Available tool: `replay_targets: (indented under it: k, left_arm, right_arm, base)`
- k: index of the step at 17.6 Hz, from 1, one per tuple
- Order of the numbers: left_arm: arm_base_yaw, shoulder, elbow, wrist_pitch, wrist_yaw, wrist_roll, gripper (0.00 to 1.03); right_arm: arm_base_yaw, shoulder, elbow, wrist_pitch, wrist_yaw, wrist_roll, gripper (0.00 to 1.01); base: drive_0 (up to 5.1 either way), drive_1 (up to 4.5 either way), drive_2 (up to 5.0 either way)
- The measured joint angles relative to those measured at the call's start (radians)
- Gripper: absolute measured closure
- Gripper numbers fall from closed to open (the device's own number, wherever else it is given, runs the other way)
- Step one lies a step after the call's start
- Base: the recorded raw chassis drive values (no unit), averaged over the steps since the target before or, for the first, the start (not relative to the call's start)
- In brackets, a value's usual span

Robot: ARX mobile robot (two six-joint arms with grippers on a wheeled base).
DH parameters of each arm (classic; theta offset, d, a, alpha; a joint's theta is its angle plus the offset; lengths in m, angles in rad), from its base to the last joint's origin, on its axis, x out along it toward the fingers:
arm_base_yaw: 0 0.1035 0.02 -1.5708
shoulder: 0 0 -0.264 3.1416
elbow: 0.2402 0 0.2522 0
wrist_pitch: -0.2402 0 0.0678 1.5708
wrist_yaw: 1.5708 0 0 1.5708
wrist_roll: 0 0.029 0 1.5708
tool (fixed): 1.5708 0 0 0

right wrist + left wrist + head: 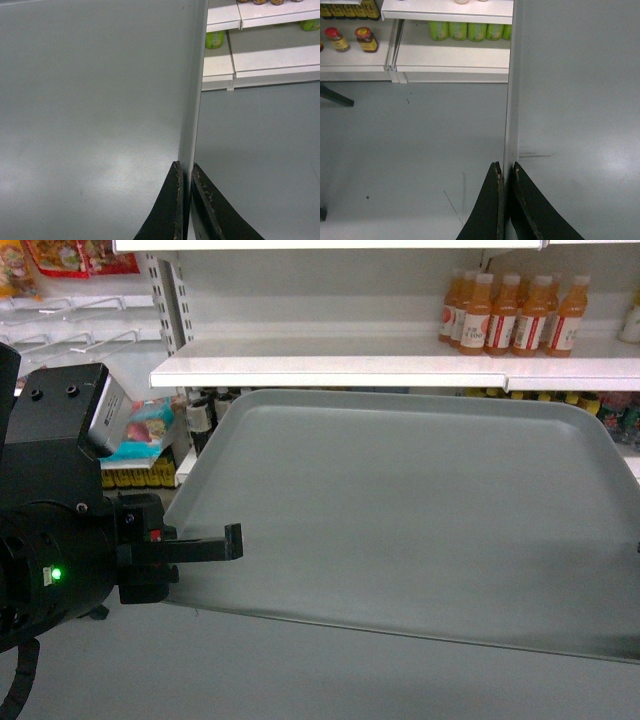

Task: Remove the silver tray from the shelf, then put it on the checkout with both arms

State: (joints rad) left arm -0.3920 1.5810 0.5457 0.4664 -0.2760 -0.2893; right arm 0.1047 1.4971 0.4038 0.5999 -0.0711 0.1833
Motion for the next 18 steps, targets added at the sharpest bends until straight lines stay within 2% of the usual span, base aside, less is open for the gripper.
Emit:
replay_targets:
  k: [18]
  left_arm:
    - [0.0, 0.0, 0.0, 0.005, 0.0, 0.0, 1.0]
  right_arm:
    - [0.0, 0.0, 0.0, 0.005, 0.0, 0.0, 0.98]
  base:
    - [0.0, -4.2, 4.2]
